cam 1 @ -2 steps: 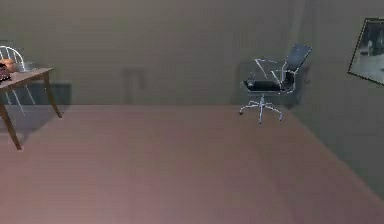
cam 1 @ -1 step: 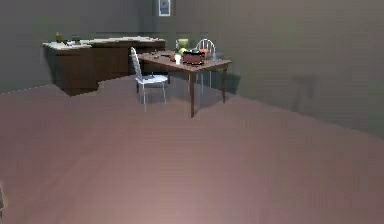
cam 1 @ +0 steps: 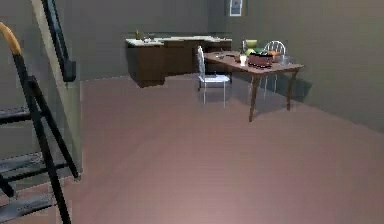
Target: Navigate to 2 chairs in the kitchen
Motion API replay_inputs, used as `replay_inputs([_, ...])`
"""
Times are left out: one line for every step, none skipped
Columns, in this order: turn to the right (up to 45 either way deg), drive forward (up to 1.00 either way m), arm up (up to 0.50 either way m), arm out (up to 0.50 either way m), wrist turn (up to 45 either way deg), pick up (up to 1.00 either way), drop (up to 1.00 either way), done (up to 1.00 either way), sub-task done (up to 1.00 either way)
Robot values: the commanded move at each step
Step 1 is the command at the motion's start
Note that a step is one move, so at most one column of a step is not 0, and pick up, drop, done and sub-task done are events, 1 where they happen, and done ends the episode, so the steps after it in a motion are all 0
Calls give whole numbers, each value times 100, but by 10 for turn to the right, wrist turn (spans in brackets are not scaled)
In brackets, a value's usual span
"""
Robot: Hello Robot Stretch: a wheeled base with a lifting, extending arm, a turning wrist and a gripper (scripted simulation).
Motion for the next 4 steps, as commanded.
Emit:
replay_inputs([0,100,0,0,0,0,0,0,0])
replay_inputs([-30,0,0,0,0,0,0,0,0])
replay_inputs([0,100,0,0,0,0,0,0,0])
replay_inputs([0,45,0,0,0,0,0,0,0])
